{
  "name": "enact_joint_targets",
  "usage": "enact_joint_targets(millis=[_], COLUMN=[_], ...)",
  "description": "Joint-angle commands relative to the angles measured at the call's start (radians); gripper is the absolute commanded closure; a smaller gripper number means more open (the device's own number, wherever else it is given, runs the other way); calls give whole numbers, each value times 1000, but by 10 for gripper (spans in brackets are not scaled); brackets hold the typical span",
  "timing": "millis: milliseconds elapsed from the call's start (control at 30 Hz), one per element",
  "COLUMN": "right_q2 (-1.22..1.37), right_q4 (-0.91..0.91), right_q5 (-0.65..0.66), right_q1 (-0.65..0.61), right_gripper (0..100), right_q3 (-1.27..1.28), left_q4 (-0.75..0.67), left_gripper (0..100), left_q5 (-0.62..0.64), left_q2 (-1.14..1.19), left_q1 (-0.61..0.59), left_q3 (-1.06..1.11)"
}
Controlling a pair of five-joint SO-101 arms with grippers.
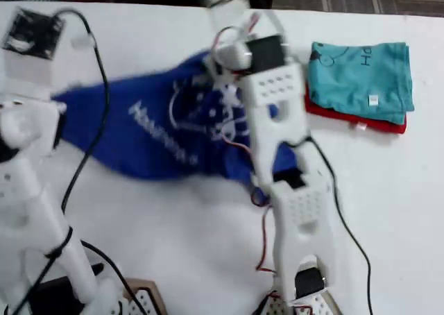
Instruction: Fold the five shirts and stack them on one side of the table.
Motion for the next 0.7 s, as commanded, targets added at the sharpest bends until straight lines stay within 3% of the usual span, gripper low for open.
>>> enact_joint_targets(millis=[0, 133, 333, 433, 567, 667], right_q2=[-271, -526, -972, -1130, -1260, -1326], right_q4=[22, 24, 7, -125, -344, -378], right_q5=[-5, -6, -6, 8, 195, 351], right_q1=[61, 61, 59, 70, 74, 82], right_gripper=[978, 978, 978, 975, 973, 932], right_q3=[-34, 221, 1111, 1582, 2084, 2262], left_q4=[11, 17, 18, 18, 6, -38], left_gripper=[975, 976, 976, 976, 976, 976], left_q5=[3, 5, 3, 0, -3, -68], left_q2=[-18, -21, -77, -146, -213, -227], left_q1=[43, 100, 106, 129, 149, 147], left_q3=[-237, -285, -13, 223, 575, 779])
